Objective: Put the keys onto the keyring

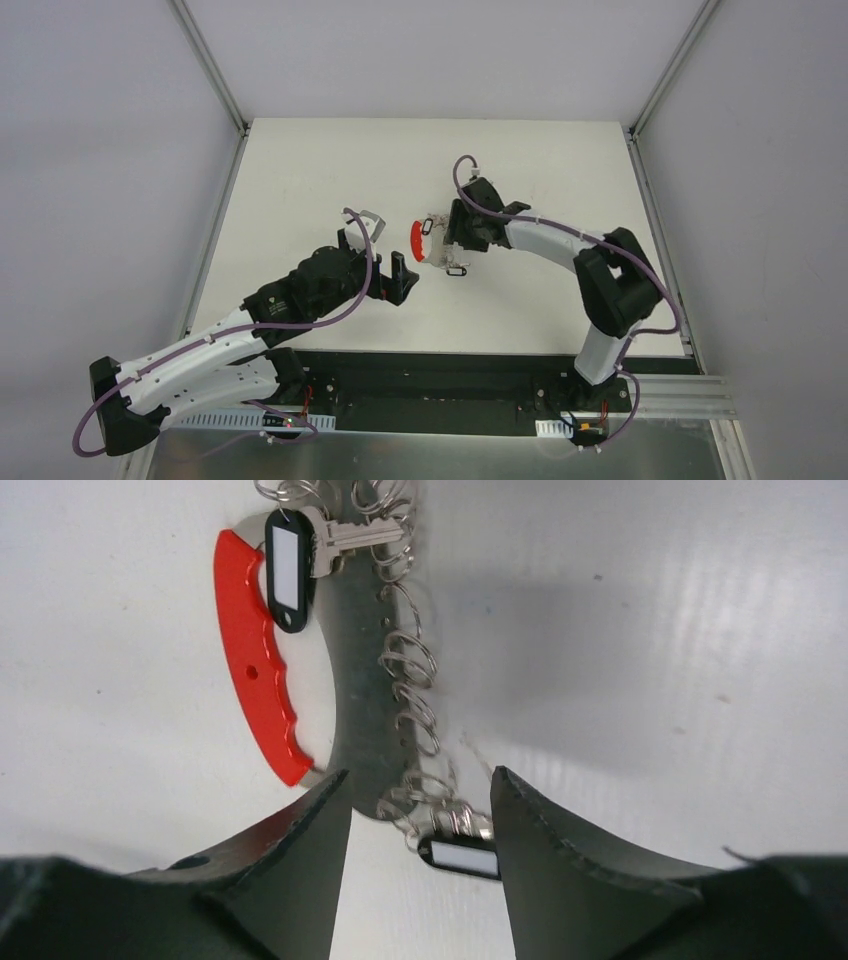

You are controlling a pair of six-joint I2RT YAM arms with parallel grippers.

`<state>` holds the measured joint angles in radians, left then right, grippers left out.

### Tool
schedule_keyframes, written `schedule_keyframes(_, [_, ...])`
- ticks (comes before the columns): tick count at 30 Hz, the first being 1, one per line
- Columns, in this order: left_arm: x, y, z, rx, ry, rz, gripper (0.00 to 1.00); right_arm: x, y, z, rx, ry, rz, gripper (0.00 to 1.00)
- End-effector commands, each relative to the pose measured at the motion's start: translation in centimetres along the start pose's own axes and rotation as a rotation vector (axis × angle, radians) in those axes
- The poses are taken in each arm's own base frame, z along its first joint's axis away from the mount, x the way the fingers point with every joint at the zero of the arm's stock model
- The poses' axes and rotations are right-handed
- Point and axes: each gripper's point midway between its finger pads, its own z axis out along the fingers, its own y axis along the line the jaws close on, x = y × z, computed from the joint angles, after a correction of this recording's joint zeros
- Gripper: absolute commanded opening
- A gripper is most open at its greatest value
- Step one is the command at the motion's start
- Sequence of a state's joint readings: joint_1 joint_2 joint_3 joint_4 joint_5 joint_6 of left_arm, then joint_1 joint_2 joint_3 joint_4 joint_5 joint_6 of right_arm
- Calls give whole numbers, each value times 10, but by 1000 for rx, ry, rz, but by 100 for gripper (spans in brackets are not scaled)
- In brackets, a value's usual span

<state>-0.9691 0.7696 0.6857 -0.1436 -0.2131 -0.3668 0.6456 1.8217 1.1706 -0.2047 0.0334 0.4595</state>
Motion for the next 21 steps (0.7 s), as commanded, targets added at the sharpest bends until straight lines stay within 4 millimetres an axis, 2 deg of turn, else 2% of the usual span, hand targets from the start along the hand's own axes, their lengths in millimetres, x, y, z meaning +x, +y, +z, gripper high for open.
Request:
schedule_keyframes(1, [-25, -9, -9, 29, -56, -14, 100, -46, 1, -74, -4, -209, -8, 57])
schedule_keyframes(3, [-29, -9, -9, 24, -64, -5, 100, -57, 5, -100, -30, -264, -18, 60])
schedule_keyframes(7, [-33, -8, -10, 12, -70, 9, 100, -68, 7, -136, -54, -336, -42, 71])
schedule_keyframes(8, [-35, -7, -11, 10, -74, 11, 100, -71, 8, -147, -67, -359, -48, 87])
schedule_keyframes(9, [-37, -7, -12, 8, -78, 11, 100, -72, 8, -155, -73, -373, -52, 97])
schedule_keyframes(12, [-44, -7, -13, 3, -94, 9, 100, -77, 11, -179, -105, -413, -49, 99])
schedule_keyframes(17, [-59, -8, -13, -15, -111, 34, 100, -81, 34, -224, -224, -472, -105, 99])
schedule_keyframes(21, [-76, -4, -16, -54, -144, 46, 100, -85, 42, -249, -270, -518, -118, 99])
